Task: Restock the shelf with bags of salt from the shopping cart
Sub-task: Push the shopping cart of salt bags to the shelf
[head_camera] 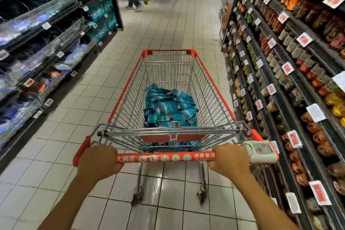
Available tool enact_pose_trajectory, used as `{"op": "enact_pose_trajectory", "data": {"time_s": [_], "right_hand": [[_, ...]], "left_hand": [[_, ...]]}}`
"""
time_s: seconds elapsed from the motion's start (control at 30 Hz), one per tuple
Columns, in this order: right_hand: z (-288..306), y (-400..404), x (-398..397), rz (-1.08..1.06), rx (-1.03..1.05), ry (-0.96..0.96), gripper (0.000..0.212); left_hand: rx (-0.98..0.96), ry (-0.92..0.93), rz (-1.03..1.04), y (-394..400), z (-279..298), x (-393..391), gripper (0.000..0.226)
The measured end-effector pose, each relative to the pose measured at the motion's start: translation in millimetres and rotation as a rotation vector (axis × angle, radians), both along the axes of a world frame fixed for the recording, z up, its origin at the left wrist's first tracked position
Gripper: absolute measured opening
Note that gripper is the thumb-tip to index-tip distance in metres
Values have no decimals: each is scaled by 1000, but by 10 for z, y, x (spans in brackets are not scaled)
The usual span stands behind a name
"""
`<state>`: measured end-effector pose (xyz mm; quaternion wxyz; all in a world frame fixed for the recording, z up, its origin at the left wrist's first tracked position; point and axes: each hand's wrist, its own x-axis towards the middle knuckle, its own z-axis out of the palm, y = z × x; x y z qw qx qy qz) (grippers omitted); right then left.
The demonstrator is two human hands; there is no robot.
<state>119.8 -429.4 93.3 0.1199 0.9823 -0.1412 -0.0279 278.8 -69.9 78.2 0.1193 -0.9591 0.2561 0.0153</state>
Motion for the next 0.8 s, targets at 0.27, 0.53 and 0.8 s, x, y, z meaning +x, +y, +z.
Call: {"op": "enact_pose_trajectory", "data": {"time_s": [0.27, 0.53, 0.8], "right_hand": [[30, -700, 753, 62, 37, 9, 33], [-16, -1249, 1626, 129, 47, -4, 34], [-15, -1576, 2657, 133, 96, 23, 26]], "left_hand": [[-41, -10, 102, -575, -43, 449, 48], [13, -11, 133, -1031, 15, 1072, 50], [-19, 12, 168, -1290, -34, 1991, 49]]}}
